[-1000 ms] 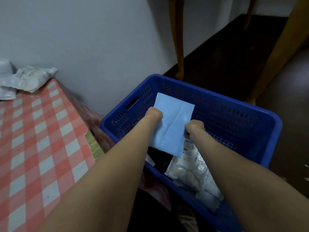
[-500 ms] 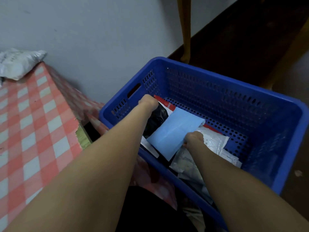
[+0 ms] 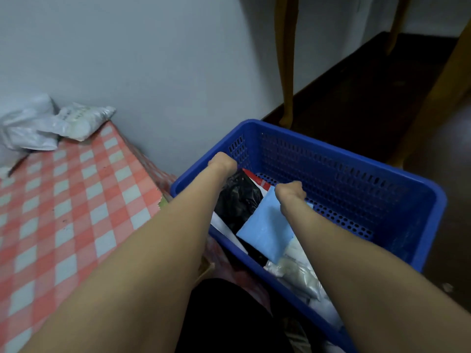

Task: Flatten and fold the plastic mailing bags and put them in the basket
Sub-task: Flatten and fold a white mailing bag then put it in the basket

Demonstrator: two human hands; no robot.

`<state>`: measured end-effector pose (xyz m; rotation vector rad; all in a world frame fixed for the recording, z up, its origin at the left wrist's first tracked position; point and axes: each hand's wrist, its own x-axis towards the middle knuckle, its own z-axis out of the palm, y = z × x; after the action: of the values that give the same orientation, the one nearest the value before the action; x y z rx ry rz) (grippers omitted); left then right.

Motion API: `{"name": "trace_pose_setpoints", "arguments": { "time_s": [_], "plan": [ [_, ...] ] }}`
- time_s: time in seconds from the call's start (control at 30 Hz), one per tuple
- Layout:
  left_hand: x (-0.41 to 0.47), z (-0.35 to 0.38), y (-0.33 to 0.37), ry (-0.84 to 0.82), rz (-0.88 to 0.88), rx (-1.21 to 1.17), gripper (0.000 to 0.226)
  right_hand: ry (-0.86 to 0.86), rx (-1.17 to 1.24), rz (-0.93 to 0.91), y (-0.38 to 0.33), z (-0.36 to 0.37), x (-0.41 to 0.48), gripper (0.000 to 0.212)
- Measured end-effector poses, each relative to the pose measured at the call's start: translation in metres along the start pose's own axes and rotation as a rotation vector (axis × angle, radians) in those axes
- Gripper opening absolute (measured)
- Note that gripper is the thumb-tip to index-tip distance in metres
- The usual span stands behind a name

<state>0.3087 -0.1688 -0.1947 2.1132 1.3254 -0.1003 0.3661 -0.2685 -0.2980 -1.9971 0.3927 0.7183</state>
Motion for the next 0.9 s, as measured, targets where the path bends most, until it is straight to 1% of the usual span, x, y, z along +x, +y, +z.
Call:
{"name": "trace_pose_setpoints", "arguments": {
  "time_s": [0.07, 0.2, 0.33, 0.5, 0.6, 0.73, 0.9],
  "plan": [
    [-0.007, -0.018, -0.003, 0.022, 0.07, -0.026, 0.035, -0.044, -0.014, -0.118, -0.017, -0.004, -0.02, 0.058],
    [-0.027, -0.066, -0.012, 0.088, 0.114, -0.101, 0.044, -0.098, -0.071, -0.321, -0.061, -0.006, -0.073, 0.062],
    [-0.055, -0.117, -0.038, 0.214, 0.14, -0.167, 0.046, -0.138, -0.071, -0.451, -0.094, 0.007, -0.13, 0.062],
    [-0.085, -0.175, -0.09, 0.343, 0.126, -0.269, 0.043, -0.187, -0.117, -0.62, -0.122, 0.037, -0.205, 0.068],
    [-0.098, -0.203, -0.128, 0.409, 0.107, -0.325, 0.039, -0.237, -0.14, -0.696, -0.127, 0.063, -0.248, 0.068],
    [-0.105, -0.232, -0.174, 0.473, 0.059, -0.354, 0.043, -0.323, -0.182, -0.756, -0.128, 0.104, -0.29, 0.067],
    [-0.093, -0.267, -0.221, 0.562, -0.002, -0.398, 0.041, -0.422, -0.222, -0.819, -0.13, 0.164, -0.326, 0.063]
  ]
}}
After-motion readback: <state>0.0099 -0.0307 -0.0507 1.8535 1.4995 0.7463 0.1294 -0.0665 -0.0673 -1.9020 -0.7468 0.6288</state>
